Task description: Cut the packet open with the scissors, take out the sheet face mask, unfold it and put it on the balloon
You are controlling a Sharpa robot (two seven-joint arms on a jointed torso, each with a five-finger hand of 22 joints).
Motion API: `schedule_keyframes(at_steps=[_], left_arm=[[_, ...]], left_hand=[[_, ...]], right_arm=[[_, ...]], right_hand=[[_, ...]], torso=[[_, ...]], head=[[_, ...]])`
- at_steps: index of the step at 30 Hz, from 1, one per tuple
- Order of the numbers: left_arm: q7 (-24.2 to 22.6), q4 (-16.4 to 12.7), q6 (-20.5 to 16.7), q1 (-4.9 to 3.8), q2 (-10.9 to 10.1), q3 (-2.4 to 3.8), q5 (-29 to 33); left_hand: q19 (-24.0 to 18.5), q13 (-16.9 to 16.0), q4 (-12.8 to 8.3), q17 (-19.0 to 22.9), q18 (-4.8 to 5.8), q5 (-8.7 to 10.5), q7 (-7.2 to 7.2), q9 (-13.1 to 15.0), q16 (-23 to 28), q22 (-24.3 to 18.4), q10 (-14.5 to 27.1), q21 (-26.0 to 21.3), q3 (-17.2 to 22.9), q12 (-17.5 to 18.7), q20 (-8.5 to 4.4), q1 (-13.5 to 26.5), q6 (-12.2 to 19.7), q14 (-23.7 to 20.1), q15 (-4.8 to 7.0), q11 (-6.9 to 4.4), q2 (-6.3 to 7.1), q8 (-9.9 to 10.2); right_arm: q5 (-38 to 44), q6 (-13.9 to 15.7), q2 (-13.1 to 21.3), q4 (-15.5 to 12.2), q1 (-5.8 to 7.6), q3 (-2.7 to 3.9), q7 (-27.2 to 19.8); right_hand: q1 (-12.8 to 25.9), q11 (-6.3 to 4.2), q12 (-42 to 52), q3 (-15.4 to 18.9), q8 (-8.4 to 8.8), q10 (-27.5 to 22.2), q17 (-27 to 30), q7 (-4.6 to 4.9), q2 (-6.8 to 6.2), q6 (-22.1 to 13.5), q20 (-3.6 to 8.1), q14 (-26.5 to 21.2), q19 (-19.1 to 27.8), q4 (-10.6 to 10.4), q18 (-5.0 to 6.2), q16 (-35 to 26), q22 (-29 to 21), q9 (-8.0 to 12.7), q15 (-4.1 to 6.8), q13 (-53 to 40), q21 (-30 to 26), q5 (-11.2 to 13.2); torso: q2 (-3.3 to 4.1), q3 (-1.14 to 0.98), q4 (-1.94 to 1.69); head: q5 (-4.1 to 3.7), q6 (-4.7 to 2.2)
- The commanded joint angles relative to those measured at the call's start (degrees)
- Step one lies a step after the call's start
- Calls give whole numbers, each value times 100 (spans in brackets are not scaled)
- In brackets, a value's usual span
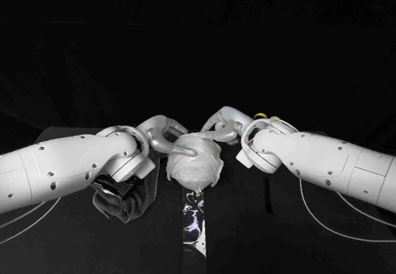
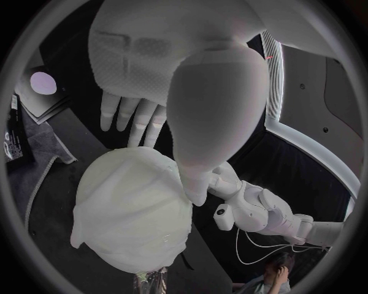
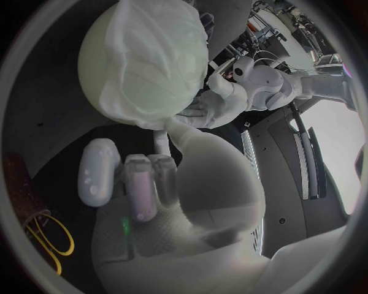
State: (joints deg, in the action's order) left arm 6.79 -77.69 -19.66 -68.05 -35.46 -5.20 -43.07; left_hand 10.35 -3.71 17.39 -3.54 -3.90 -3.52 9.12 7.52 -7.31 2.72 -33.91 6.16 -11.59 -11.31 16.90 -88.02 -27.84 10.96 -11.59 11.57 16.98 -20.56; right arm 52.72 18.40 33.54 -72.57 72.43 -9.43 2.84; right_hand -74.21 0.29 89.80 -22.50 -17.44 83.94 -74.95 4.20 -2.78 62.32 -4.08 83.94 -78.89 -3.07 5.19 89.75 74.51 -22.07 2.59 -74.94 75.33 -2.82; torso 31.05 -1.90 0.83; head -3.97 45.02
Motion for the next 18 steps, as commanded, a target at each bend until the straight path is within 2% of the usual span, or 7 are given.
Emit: schedule_keyframes(at_steps=[1, 8, 15, 18], left_arm=[[-42, -20, 59, -3, 8, 3, 54], [-43, -27, 64, -3, 5, 3, 66], [-42, -26, 69, -3, 0, 3, 70], [-42, -24, 68, -3, -3, 3, 80]], left_hand=[[16, -6, -9, 8, 51, 29, 442, 7, 21, -6, -32, -3, 30, -12, 8, -55, -53, -19, 39, -10, -19, -18], [16, -6, -9, 8, 51, 29, 442, 7, 21, -6, -32, -3, 30, -12, 8, -55, -53, -19, 39, -10, -19, -18], [19, -6, -10, 9, 52, 29, 441, 8, 27, -7, -42, -4, 69, -13, 6, -66, -56, -19, 41, -11, -33, -18], [19, -6, -10, 9, 52, 29, 441, 8, 27, -7, -42, -4, 69, -13, 6, -66, -56, -19, 41, -11, -33, -18]], right_arm=[[38, 130, 4, -13, -6, -1, -123], [201, 502, 32, -72, -9, -1, -280], [575, 933, 135, -264, -16, -1, -442], [805, 976, 187, -360, -18, 0, -476]], right_hand=[[-145, -56, 20, -82, -81, 606, -1505, -51, 29, 77, 57, 606, -7, 76, -91, 25, 28, -71, 62, -1506, 36, 2], [-281, -77, 20, -256, -168, 606, -1505, -60, -12, 69, 117, 606, -47, 247, -110, 25, 88, -153, 99, -1506, 81, 3], [-304, -72, 20, -379, -234, 606, -1505, -51, -81, 64, 129, 606, -100, 360, -131, 25, 166, -217, 98, -1506, 145, 2], [-301, -71, 20, -399, -243, 606, -1505, -49, -87, 64, 130, 606, -111, 373, -135, 25, 181, -225, 97, -1506, 159, 2]], torso=[[0, 2, 1], [0, 0, -2], [-1, 1, 0], [0, 1, 0]], head=[[0, 7], [4, 3], [6, 3], [9, -6]])
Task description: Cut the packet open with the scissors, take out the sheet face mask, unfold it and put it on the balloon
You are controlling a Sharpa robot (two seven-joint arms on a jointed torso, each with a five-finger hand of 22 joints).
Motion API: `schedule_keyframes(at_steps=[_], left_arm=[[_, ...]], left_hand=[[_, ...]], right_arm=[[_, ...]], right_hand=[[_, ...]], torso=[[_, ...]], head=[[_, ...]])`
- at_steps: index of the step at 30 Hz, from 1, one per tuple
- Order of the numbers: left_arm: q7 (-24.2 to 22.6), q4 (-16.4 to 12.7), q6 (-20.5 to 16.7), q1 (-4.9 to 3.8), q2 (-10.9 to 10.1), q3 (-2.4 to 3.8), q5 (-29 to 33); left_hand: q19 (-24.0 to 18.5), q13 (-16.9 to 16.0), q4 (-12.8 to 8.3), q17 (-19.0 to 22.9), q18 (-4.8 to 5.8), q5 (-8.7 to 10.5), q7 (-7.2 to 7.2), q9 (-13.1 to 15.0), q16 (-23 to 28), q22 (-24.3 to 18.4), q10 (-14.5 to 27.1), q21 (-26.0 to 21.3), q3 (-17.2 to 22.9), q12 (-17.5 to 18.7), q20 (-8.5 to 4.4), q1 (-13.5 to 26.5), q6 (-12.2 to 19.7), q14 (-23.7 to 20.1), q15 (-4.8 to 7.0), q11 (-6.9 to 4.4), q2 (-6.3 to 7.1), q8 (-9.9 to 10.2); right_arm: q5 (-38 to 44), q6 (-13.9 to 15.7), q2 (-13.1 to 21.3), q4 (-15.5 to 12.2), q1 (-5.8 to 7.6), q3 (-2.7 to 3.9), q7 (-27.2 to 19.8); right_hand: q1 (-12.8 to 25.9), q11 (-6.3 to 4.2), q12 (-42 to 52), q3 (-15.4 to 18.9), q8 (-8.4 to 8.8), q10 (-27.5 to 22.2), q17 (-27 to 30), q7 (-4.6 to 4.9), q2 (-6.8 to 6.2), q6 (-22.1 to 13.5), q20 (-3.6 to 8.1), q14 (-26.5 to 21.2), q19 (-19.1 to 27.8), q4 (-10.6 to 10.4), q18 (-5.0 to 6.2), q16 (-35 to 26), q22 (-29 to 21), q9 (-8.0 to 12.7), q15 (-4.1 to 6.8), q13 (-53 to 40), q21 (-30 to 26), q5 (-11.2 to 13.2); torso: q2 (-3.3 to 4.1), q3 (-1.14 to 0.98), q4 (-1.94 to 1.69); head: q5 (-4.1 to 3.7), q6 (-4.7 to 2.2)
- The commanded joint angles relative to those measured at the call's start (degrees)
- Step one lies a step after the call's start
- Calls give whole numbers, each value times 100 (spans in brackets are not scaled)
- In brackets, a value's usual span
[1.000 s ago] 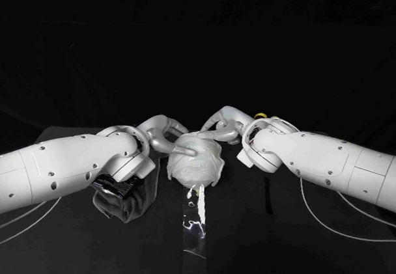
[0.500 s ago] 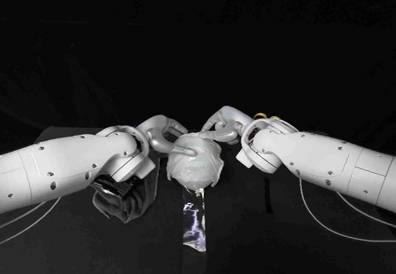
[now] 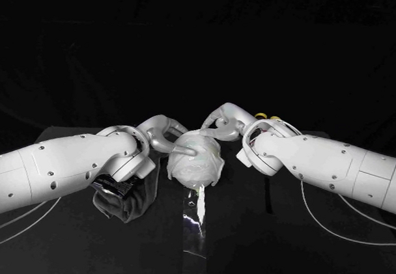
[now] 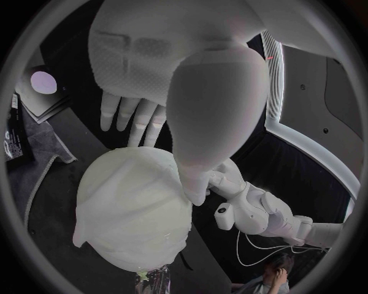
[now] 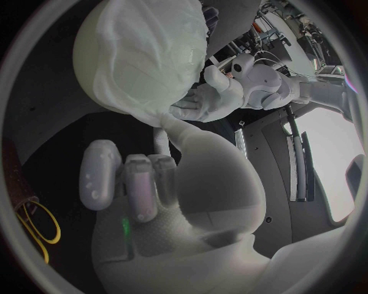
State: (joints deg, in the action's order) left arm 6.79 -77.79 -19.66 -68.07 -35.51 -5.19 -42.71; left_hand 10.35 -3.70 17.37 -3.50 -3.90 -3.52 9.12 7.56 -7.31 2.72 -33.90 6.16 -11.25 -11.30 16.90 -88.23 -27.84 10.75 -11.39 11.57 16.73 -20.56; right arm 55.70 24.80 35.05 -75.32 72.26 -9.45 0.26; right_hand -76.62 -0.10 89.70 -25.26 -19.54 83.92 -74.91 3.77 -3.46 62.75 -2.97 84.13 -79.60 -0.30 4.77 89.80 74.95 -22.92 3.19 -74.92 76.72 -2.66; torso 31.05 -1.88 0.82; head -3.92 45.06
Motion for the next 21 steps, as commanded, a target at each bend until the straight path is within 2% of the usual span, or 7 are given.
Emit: schedule_keyframes(at_steps=[1, 7, 11, 13, 15, 21], left_arm=[[-42, -14, 67, -1, 2, 2, 47], [-43, -14, 65, -1, 0, 2, 55], [-42, -12, 63, -1, 0, 2, 57], [-41, -13, 65, -1, -2, 2, 57], [-40, -14, 64, -1, -5, 2, 57], [-37, -15, 62, -1, -13, 2, 58]], left_hand=[[19, -7, -8, 5, 52, 29, 442, 5, 27, -7, -42, -4, 35, -13, 6, -45, -56, 2, 21, -11, -7, -18], [19, -7, -8, 5, 52, 29, 442, 5, 27, -7, -42, -4, 35, -13, 6, -45, -56, 2, 21, -11, -7, -18], [26, -6, -8, 6, 52, 30, 441, 5, 31, -6, -37, 0, 39, -11, 6, -50, -57, -1, 21, -12, -9, -18], [26, -6, -8, 6, 52, 30, 441, 5, 31, -6, -37, 0, 39, -11, 6, -50, -57, -1, 21, -12, -9, -18], [29, -6, -8, 7, 52, 30, 441, 4, 34, -6, -32, 1, 40, -9, 6, -51, -53, -4, 21, -12, -9, -15], [33, -6, -8, 7, 52, 30, 441, 5, 34, -5, -34, 3, 41, -9, 7, -52, -56, -4, 21, -12, -9, -17]], right_arm=[[611, 300, 54, -119, -2, 2, -223], [1132, -80, 122, -238, -5, -2, -186], [1378, -136, 158, -266, -28, -8, -177], [1476, -71, 182, -289, -42, -10, -192], [1564, 3, 202, -316, -54, -11, -213], [1884, 531, 282, -470, -103, -13, -330]], right_hand=[[-60, -31, 30, -123, -33, 608, -1509, -5, -19, 21, 18, 587, -40, 96, -93, 20, 137, -140, 37, -1508, 20, -14], [-29, -27, 30, -154, -52, 608, -1509, -3, -53, 16, 19, 587, -28, 116, -89, 20, 124, -160, 32, -1508, 3, -13], [15, -33, 30, -167, -65, 608, -1509, -12, -134, -7, 18, 587, -5, 148, -80, 20, 98, -181, 34, -1508, -28, -13], [20, -34, 30, -168, -68, 608, -1509, -13, -145, -7, 18, 587, -4, 153, -80, 20, 97, -184, 35, -1508, -30, -12], [60, -39, 30, -154, -72, 608, -1509, -20, -223, -10, 19, 587, 9, 171, -75, 20, 83, -191, 39, -1508, -48, -12], [124, -42, 30, -132, -37, 608, -1509, -20, -304, -40, 22, 587, -6, 178, -81, 20, 109, -175, 46, -1508, -30, -12]], torso=[[-2, -2, 1], [-2, 0, 2], [0, -1, 2], [0, -2, 0], [3, -4, -4], [3, -1, 3]], head=[[6, -11], [5, -10], [11, -12], [13, -9], [17, -4], [24, -1]])
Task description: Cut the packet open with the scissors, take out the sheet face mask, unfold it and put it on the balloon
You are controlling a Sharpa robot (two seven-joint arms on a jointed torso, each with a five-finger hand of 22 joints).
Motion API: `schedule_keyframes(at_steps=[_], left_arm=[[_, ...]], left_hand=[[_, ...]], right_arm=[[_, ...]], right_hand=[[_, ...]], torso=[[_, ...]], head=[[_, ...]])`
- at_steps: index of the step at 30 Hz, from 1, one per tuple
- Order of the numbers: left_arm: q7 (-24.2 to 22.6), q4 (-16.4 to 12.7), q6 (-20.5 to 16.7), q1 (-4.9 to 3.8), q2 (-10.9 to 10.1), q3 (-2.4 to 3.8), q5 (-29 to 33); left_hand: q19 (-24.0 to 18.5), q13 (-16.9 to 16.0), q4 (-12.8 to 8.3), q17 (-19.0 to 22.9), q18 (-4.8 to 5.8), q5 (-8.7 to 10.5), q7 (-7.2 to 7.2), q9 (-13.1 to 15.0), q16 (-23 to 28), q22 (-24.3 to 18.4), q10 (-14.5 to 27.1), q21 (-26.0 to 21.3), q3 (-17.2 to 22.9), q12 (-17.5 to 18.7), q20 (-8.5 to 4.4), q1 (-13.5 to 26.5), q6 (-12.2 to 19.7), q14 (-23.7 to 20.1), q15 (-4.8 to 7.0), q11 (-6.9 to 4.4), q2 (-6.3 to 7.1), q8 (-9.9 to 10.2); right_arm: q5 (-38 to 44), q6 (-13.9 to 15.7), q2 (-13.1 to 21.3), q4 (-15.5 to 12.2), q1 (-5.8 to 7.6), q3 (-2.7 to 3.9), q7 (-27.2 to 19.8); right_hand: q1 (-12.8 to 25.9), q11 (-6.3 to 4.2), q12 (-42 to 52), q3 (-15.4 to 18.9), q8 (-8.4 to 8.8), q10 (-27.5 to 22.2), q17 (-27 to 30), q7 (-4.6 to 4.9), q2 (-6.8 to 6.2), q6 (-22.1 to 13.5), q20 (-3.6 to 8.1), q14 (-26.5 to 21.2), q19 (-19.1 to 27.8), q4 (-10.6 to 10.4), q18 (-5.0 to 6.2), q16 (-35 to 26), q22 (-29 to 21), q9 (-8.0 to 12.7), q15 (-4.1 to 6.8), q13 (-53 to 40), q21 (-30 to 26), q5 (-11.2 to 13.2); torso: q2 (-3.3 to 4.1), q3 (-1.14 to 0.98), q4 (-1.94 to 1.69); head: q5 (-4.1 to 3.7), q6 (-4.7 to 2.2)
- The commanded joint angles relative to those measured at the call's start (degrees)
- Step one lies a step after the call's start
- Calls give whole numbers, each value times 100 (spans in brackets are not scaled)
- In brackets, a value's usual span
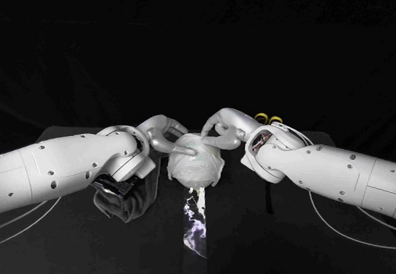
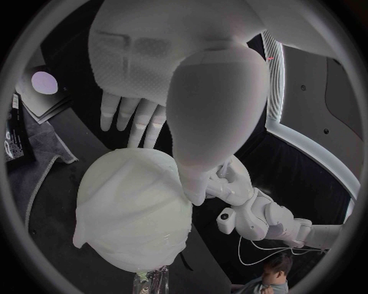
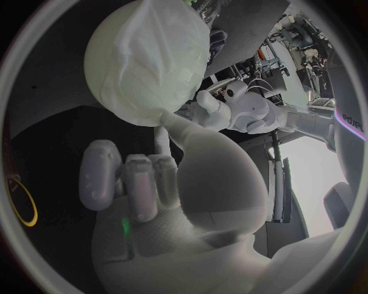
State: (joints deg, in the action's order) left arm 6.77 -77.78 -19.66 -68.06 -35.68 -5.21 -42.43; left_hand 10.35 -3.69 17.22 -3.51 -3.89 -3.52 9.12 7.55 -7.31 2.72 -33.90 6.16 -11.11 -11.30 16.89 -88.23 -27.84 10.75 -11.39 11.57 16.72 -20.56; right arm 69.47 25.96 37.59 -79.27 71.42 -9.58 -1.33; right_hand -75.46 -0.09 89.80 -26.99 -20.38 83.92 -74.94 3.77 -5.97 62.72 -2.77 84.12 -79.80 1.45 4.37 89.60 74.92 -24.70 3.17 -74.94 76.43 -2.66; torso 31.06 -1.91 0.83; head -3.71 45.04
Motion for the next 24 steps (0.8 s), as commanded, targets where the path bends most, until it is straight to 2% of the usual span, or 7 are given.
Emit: schedule_keyframes(at_steps=[1, 7, 13, 17, 24], left_arm=[[-36, -15, 63, -2, 3, 3, 30], [-36, -13, 64, -2, 2, 3, 30], [-35, -12, 72, -2, 1, 3, 30], [-36, -16, 76, -2, 2, 3, 30], [-34, -16, 73, -2, -2, 3, 30]], left_hand=[[33, -6, 7, 9, 51, 30, 441, 6, 34, -5, -34, 3, 26, -9, 7, -52, -56, -4, 21, -12, -9, -17], [33, -6, 7, 9, 51, 30, 441, 6, 34, -5, -34, 3, 26, -9, 7, -52, -56, -4, 21, -12, -9, -17], [38, -6, 7, 9, 51, 30, 440, 7, 37, -4, -33, 5, 29, -8, 8, -58, -57, -4, 21, -13, -14, -17], [37, -6, 7, 9, 51, 30, 440, 7, 38, -4, -35, 4, 30, -9, 8, -60, -57, -6, 21, -13, -16, -17], [37, -6, 7, 9, 51, 30, 440, 7, 38, -4, -35, 4, 30, -9, 8, -60, -57, -6, 21, -13, -16, -17]], right_arm=[[578, 525, 44, -111, -29, 0, -183], [858, 842, 107, -251, -57, -1, -179], [947, 972, 157, -330, -85, -2, -130], [887, 1015, 160, -318, -98, -3, -87], [738, 757, 185, -358, -107, -3, -34]], right_hand=[[11, -41, 20, 43, 53, 608, -1506, -17, -61, -39, 3, 588, 13, 6, -41, 40, 112, 5, 47, -1506, -1, -11], [26, -4, 20, 54, 120, 608, -1506, 34, -147, -75, -5, 588, 22, 45, -39, 40, 104, 42, 25, -1506, -18, -17], [151, 122, 20, 97, 354, 608, -1506, 181, -241, -313, -70, 588, 47, 6, -39, 40, 84, 149, -77, -1506, -55, -19], [118, 119, 20, 23, 347, 608, -1506, 161, -110, -223, -96, 588, 29, -17, -42, 40, 110, 149, -90, -1506, -36, -20], [148, 69, 20, 41, 290, 608, -1506, 99, -135, -65, -95, 588, 20, -21, -36, 40, 126, 122, -56, -1506, -31, -17]], torso=[[2, 1, 3], [-4, 2, 0], [-1, 3, -1], [0, 1, -4], [2, 4, 2]], head=[[4, 0], [-1, -12], [13, -33], [15, -35], [22, -31]])
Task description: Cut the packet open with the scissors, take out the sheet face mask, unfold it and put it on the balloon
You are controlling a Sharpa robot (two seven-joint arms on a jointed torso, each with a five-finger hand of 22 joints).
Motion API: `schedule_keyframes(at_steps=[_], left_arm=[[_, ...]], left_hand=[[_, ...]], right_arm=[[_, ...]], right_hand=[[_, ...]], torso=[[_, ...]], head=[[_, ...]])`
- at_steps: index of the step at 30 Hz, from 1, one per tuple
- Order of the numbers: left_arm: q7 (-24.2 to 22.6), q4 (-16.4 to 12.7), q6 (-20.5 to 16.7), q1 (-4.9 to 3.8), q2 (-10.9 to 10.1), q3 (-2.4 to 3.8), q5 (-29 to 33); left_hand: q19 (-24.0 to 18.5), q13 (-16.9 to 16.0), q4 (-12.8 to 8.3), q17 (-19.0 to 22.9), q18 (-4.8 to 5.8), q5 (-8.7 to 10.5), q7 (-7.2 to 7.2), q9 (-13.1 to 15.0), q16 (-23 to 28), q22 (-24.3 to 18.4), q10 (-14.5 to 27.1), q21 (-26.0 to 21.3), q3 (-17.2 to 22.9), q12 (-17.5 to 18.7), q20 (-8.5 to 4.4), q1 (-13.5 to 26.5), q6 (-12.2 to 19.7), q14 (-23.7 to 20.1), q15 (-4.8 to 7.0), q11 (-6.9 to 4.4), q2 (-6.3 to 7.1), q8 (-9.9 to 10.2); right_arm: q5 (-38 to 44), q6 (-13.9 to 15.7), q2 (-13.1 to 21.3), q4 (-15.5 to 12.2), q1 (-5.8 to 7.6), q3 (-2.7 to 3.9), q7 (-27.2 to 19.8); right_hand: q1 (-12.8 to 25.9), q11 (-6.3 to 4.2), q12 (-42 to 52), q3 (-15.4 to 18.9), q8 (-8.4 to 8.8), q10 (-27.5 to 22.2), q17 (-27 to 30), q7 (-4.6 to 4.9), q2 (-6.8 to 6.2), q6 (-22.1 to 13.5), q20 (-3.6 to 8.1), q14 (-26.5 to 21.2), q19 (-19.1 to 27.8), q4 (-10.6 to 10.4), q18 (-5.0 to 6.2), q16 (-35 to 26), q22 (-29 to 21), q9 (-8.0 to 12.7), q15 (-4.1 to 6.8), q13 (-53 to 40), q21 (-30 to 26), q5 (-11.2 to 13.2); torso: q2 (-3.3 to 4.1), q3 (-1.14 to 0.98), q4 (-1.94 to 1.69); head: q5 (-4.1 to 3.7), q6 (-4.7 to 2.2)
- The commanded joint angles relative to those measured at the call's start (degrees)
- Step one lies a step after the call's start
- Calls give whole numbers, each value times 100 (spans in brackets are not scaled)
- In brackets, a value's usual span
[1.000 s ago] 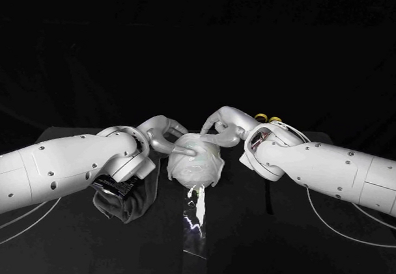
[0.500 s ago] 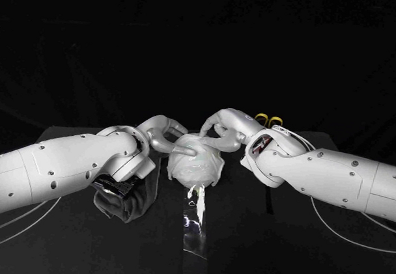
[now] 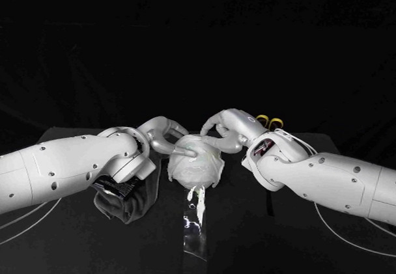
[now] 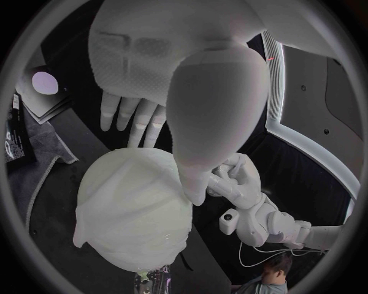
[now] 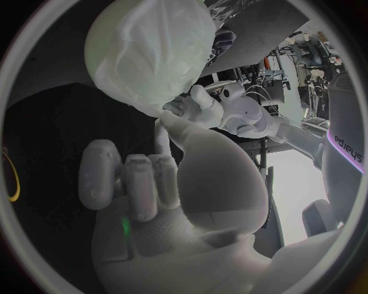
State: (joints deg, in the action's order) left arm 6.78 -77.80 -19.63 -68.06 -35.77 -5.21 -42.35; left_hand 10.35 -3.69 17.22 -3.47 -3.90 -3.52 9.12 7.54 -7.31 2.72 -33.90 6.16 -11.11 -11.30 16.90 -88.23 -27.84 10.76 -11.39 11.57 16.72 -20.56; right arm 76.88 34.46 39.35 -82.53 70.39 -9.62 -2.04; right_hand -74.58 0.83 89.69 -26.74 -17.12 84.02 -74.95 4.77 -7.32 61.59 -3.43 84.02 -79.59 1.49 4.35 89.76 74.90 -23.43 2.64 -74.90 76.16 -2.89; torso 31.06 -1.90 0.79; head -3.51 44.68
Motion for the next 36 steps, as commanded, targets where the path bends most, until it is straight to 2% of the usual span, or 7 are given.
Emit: schedule_keyframes(at_steps=[1, 6, 9, 18, 25, 30, 36], left_arm=[[-35, -12, 70, -2, 6, 3, 22], [-36, -9, 71, -2, 7, 3, 26], [-48, -10, 76, -2, 4, 2, 35], [-467, -46, 238, -2, -80, 17, 187], [-1120, -136, 531, -18, -252, 69, 264], [-1411, -182, 739, -60, -355, 123, 229], [-1543, -93, 917, -142, -380, 168, 199]], left_hand=[[39, -6, 7, 6, 52, 30, 440, 8, 40, -4, -36, 5, 32, -8, 8, -64, -55, -8, 20, -13, -18, -16], [42, -6, 6, 6, 52, 31, 439, 9, 41, -4, -35, 7, 32, -8, 8, -66, -59, -8, 20, -13, -19, -18], [42, -6, 6, 6, 52, 31, 439, 9, 41, -4, -35, 7, 32, -8, 8, -66, -59, -8, 20, -13, -19, -18], [39, -16, 1, 7, 58, 38, 382, 101, 59, -12, -144, -5, 107, -43, 9, -127, -409, 2, 1, -57, -113, -241], [11, -15, -4, -8, 60, 49, 360, 147, 48, -27, -225, -32, 293, -55, 11, -238, -598, 69, -42, -66, -294, -338], [-29, -8, -8, -8, 61, 53, 358, 155, 56, -40, -226, -59, 353, -41, 11, -274, -638, 76, -58, -69, -352, -352], [-36, -9, -17, -42, 59, 63, 407, 178, 10, -50, -361, -75, 594, -37, 13, -298, -763, 219, -91, -6, -564, -392]], right_arm=[[-25, -146, 16, -49, -6, 0, 45], [-74, -311, 53, -120, -20, -4, 88], [-136, -297, 88, -164, -33, -7, 89], [-519, 184, 308, -343, -54, -9, -106], [-1147, 770, 509, -448, -56, -8, -510], [-1398, 818, 619, -530, -69, -8, -587], [-1498, 647, 672, -540, -120, -8, -500]], right_hand=[[87, -30, 31, 33, -36, 598, -1505, -7, -19, 57, -27, 598, 2, -37, -32, 24, 125, -6, 3, -1510, -11, 5], [211, -23, 31, 117, 12, 598, -1505, 9, -98, 10, -21, 598, 32, -105, -21, 24, 92, 13, 5, -1510, -54, 3], [531, 80, 31, 317, 198, 598, -1505, 128, -234, -248, -53, 598, 71, -304, -16, 24, 49, 87, -63, -1510, -111, 15], [604, 108, 31, 393, 263, 598, -1505, 160, -217, -279, -92, 598, 73, -417, -15, 24, 51, 107, -102, -1510, -120, 0], [414, 286, 31, 457, 581, 598, -1505, 362, -219, -696, -220, 598, 420, -422, 90, 24, -339, 208, -254, -1510, -584, -13], [397, 291, 31, 457, 580, 598, -1505, 365, -203, -679, -231, 598, 418, -425, 90, 24, -334, 204, -262, -1510, -584, -20], [369, 296, 31, 449, 585, 598, -1505, 368, -173, -667, -244, 598, 415, -428, 91, 24, -328, 202, -269, -1510, -583, -25]], torso=[[2, 2, 5], [-4, 1, 2], [-3, 1, 1], [4, 4, 12], [-8, 0, 4], [-5, 2, 7], [-5, 1, 2]], head=[[3, 6], [11, 12], [14, 6], [15, -6], [12, -25], [20, -47], [18, -67]])
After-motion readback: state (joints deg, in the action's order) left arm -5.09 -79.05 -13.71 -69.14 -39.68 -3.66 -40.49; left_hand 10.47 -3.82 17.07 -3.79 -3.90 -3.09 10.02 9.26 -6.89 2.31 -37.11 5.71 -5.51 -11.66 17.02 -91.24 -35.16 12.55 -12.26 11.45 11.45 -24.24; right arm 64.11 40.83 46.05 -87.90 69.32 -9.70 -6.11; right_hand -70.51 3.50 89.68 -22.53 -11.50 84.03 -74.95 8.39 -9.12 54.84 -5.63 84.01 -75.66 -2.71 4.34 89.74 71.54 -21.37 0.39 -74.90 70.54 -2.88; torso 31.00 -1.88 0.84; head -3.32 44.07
